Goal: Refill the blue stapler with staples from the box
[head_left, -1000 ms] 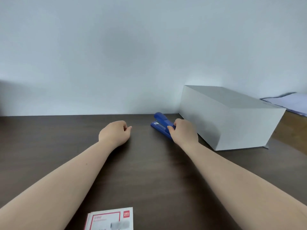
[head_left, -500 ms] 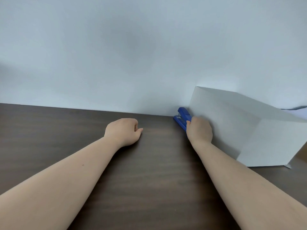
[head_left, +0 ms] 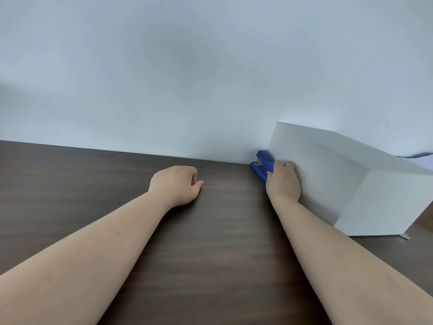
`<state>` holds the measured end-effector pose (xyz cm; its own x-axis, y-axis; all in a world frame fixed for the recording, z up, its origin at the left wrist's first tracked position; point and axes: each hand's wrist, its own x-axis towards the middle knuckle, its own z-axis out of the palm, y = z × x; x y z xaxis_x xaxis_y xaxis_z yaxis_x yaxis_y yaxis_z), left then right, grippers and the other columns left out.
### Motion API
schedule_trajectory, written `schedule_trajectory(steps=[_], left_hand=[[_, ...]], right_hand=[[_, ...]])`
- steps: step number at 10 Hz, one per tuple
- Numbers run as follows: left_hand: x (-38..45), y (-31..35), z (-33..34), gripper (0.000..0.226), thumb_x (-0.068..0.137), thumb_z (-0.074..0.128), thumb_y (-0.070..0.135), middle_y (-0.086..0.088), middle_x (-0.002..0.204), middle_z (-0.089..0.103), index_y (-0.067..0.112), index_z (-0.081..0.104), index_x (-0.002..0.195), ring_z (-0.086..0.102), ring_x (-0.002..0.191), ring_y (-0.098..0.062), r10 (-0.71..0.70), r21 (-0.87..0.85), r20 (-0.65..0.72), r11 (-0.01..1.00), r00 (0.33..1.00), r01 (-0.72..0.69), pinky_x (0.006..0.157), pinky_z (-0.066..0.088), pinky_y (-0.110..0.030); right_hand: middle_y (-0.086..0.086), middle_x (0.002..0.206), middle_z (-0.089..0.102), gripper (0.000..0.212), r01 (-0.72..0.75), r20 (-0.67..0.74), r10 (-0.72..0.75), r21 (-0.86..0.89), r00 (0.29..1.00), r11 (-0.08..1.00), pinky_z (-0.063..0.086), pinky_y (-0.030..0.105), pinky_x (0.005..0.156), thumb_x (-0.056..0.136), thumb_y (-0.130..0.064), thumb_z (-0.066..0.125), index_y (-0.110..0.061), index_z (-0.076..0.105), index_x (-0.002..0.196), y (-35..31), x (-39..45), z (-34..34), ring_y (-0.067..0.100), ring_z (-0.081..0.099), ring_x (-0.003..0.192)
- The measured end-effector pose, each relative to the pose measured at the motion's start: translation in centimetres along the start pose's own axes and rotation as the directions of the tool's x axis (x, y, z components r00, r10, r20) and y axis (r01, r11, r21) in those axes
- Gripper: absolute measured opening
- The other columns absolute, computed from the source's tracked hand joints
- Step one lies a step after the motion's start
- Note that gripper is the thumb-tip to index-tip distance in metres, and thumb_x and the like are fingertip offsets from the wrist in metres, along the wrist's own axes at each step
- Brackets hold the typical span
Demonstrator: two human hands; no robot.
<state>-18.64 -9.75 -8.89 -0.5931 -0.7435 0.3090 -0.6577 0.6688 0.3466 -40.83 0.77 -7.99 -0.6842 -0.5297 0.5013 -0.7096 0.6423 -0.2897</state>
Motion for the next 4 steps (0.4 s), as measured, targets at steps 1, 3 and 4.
schedule_trajectory(steps=[1, 3, 4], left_hand=[[-0.4, 0.2, -0.1, 0.03, 0.088, 0.046, 0.042, 0.006, 0.077, 0.055, 0.025, 0.041, 0.064, 0.053, 0.08, -0.021, 0.003, 0.0, -0.007, 1.0, 1.0, -0.003, 0.066, 0.038, -0.03], [-1.2, 0.4, -0.5, 0.027, 0.089, 0.045, 0.042, 0.005, 0.078, 0.055, 0.023, 0.045, 0.071, 0.051, 0.079, -0.021, 0.008, -0.005, -0.003, 1.0, 1.0, -0.008, 0.065, 0.038, -0.03], [-1.3, 0.7, -1.2, 0.026, 0.09, 0.045, 0.041, 0.004, 0.077, 0.057, 0.02, 0.048, 0.074, 0.052, 0.079, -0.022, -0.008, -0.057, 0.005, 0.998, 1.0, 0.008, 0.064, 0.038, -0.03]], right_hand=[[0.02, 0.118, 0.048, 0.022, 0.01, 0.018, -0.01, 0.016, 1.0, 1.0, 0.047, 0.043, 0.071, 0.093, -0.016, 0.049, -0.002, 0.052, 0.109, 0.2, -0.3, -0.1, 0.038, 0.057, 0.094], [0.02, 0.115, 0.049, 0.029, 0.025, 0.008, -0.025, 0.017, 1.0, 1.0, 0.042, 0.038, 0.066, 0.095, -0.025, 0.045, -0.001, 0.052, 0.11, 0.3, -1.3, -0.9, 0.039, 0.057, 0.095], [0.017, 0.105, 0.06, 0.028, 0.094, 0.081, -0.095, 0.014, 0.992, 0.995, 0.042, 0.036, 0.065, 0.094, -0.028, 0.042, -0.004, 0.056, 0.102, 0.0, -1.3, -2.2, 0.038, 0.059, 0.092]])
